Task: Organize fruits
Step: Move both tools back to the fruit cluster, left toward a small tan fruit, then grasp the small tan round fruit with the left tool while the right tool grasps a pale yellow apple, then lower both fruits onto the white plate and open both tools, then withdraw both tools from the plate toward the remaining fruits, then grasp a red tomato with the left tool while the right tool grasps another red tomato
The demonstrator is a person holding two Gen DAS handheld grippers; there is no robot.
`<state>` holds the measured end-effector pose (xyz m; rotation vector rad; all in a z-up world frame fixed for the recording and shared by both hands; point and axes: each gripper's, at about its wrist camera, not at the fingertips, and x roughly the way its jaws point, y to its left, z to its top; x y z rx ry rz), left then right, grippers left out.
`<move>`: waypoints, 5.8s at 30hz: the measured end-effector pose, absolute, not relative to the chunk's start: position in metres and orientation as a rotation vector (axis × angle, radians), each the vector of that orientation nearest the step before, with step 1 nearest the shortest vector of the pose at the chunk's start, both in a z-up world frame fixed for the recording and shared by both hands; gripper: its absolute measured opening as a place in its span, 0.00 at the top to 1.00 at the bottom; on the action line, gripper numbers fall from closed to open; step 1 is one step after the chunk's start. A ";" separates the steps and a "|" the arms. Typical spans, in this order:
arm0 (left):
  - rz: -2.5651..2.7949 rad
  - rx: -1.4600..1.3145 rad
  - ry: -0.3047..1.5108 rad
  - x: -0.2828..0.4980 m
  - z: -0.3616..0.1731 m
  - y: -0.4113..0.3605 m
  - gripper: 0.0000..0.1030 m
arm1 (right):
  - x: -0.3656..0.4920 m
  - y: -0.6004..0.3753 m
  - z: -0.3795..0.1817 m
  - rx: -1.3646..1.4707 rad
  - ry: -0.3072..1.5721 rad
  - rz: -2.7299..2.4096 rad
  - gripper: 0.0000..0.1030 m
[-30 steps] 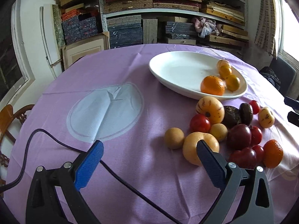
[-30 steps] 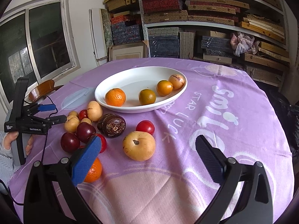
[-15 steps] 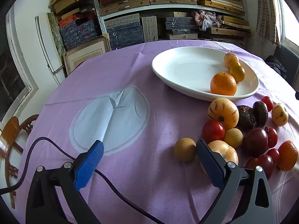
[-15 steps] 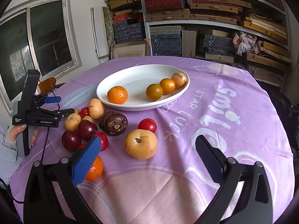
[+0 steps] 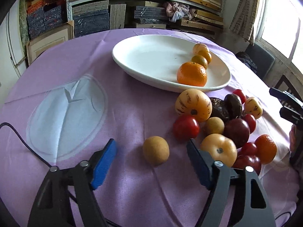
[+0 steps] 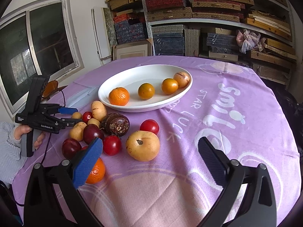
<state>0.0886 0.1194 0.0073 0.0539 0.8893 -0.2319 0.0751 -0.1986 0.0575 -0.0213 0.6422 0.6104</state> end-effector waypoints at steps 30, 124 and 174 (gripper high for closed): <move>-0.233 0.161 0.870 0.079 0.007 0.100 0.73 | 0.086 -0.174 0.043 -0.122 0.770 0.626 0.49; -0.001 0.119 0.792 0.106 0.028 0.128 0.11 | 0.097 -0.221 0.051 0.224 0.703 0.585 0.04; -0.144 0.058 0.884 0.123 0.020 0.116 0.70 | 0.112 -0.139 0.054 -0.260 0.723 0.599 0.66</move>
